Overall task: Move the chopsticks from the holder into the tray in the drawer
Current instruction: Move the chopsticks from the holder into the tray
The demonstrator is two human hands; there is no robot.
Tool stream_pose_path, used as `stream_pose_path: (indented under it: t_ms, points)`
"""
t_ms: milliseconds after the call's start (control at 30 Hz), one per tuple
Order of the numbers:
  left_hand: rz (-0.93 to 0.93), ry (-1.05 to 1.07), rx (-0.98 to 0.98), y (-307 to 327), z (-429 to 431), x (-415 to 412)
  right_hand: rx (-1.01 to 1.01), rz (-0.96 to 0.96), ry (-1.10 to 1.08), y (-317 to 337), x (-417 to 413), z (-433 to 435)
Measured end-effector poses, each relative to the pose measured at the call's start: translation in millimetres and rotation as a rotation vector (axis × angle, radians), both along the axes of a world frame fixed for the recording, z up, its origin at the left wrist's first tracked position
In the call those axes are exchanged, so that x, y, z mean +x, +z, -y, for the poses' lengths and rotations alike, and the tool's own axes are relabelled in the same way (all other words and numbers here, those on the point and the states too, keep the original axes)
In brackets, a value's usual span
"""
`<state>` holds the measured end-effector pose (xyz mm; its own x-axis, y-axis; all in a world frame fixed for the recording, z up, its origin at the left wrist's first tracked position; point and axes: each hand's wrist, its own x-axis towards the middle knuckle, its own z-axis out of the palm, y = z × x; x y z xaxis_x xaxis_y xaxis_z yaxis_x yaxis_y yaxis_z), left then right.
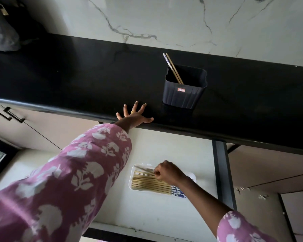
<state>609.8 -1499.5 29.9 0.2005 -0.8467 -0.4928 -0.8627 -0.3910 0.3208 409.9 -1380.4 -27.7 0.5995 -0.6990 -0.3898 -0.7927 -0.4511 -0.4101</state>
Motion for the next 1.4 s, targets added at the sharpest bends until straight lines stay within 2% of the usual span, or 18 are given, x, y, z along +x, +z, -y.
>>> stream_pose_path:
  t_ms: [167,400,533,667,833,900,967,1067,1267,1400]
  points:
    - [0.002,0.003,-0.002,-2.2,0.8,-0.5,-0.065,-0.194,0.117,-29.7,-1.4,-13.8]
    - [0.015,0.02,-0.001,-2.8,2.7,-2.4,-0.231,-0.246,0.268,-45.4,11.6,-22.0]
    - [0.007,0.016,0.001,-4.0,3.2,-1.6,-0.301,-0.289,0.276,-50.5,17.0,-24.0]
    - [0.01,0.017,0.004,-2.6,3.6,-1.6,-0.284,-0.316,0.243,-53.0,17.4,-24.2]
    - [0.014,0.019,0.008,-2.4,3.4,-1.6,-0.461,-0.185,0.313,-30.3,12.2,-18.4]
    - [0.012,0.02,0.009,-1.8,3.3,-1.1,-0.534,-0.063,0.273,-22.5,7.5,-13.0]
    - [0.007,0.019,0.005,-0.9,2.6,-1.6,-0.712,0.113,0.233,-9.3,5.4,-3.5]
    - [0.004,0.026,0.002,1.2,0.7,-3.4,-0.9,0.323,0.069,18.0,5.9,23.0]
    - [0.003,0.038,0.011,4.1,0.7,-5.1,-1.216,0.534,-0.235,92.1,6.6,96.6]
    - [-0.009,0.027,0.008,3.4,0.2,-2.8,-1.205,0.568,-0.415,139.7,12.7,143.5]
